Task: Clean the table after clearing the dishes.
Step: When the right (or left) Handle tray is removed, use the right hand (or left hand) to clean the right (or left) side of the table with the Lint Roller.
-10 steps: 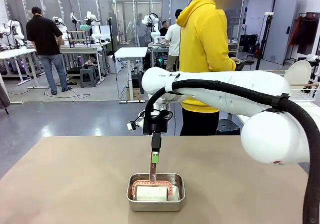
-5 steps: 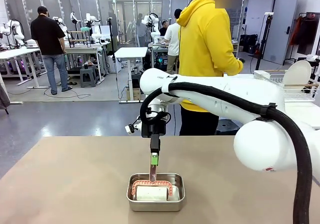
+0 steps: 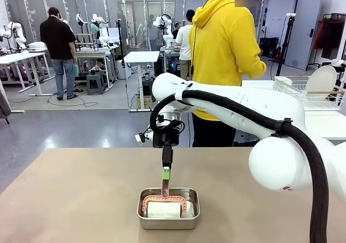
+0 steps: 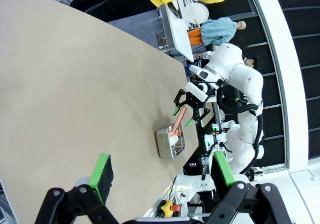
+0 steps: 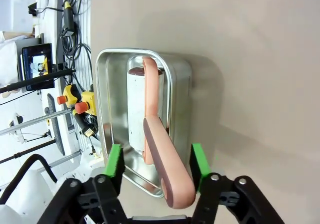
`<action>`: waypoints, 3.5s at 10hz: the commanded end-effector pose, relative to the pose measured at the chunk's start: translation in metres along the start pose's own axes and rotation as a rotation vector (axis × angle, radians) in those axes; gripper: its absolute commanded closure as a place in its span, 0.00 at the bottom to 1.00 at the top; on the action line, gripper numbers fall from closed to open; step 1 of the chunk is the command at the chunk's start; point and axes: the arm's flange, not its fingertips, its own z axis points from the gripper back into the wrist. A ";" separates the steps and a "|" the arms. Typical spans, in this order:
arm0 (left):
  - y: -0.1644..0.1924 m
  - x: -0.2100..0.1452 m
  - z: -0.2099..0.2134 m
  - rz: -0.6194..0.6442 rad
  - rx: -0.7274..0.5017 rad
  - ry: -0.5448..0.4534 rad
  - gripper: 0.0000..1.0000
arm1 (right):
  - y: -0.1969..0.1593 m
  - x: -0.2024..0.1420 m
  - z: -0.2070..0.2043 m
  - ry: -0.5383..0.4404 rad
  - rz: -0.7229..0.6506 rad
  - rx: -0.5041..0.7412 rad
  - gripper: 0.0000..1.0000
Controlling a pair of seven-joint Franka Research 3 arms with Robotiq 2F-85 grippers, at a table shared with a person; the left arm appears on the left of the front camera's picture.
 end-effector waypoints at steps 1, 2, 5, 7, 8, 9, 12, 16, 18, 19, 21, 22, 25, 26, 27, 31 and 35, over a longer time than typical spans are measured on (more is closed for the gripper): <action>-0.005 -0.005 0.001 0.009 0.009 0.001 0.00 | -0.009 0.023 0.023 -0.003 -0.016 0.026 0.50; -0.005 -0.005 0.001 0.009 0.009 0.001 0.00 | -0.008 0.023 0.023 0.004 -0.018 0.033 0.58; -0.005 -0.005 0.001 0.009 0.009 0.001 0.00 | -0.008 0.023 0.023 -0.006 -0.011 0.046 0.88; -0.005 -0.005 0.001 0.009 0.009 0.001 0.00 | -0.002 0.023 0.027 -0.011 -0.004 0.042 1.00; -0.005 -0.005 0.001 0.009 0.009 0.001 0.00 | 0.003 0.023 0.029 -0.007 -0.004 0.038 1.00; -0.005 -0.005 0.001 0.009 0.009 0.001 0.00 | 0.007 0.023 0.030 0.003 -0.004 0.033 1.00; -0.005 -0.005 0.001 0.009 0.009 0.001 0.00 | 0.015 0.026 0.032 0.017 -0.007 0.013 1.00; -0.005 -0.005 0.001 0.009 0.009 0.001 0.00 | 0.019 0.028 0.034 0.021 -0.011 -0.004 1.00; -0.005 -0.005 0.001 0.009 0.009 0.001 0.00 | 0.044 0.028 0.040 0.036 -0.016 -0.047 0.96; -0.005 -0.005 0.001 0.009 0.009 0.001 0.00 | 0.063 0.025 0.044 0.041 -0.037 -0.053 0.96; -0.005 -0.005 0.001 0.009 0.009 0.001 0.00 | 0.110 0.022 0.051 0.067 -0.145 -0.100 0.96; -0.005 -0.005 0.001 0.009 0.009 0.001 0.00 | 0.139 0.015 0.055 0.043 -0.219 -0.153 0.96; -0.005 -0.005 0.001 0.009 0.009 0.001 0.00 | 0.198 -0.028 0.058 -0.058 -0.487 -0.345 0.96; -0.005 -0.005 0.001 0.009 0.009 0.001 0.00 | 0.210 -0.043 0.055 -0.104 -0.568 -0.407 0.96; -0.005 -0.005 0.001 0.009 0.009 0.001 0.00 | 0.216 -0.065 0.049 -0.201 -0.645 -0.427 0.96; -0.005 -0.005 0.001 0.009 0.009 0.001 0.00 | 0.208 -0.162 0.010 -0.558 -0.986 -0.446 0.96; -0.005 -0.005 0.001 0.009 0.009 0.001 0.00 | 0.201 -0.229 -0.021 -0.748 -1.163 -0.391 0.96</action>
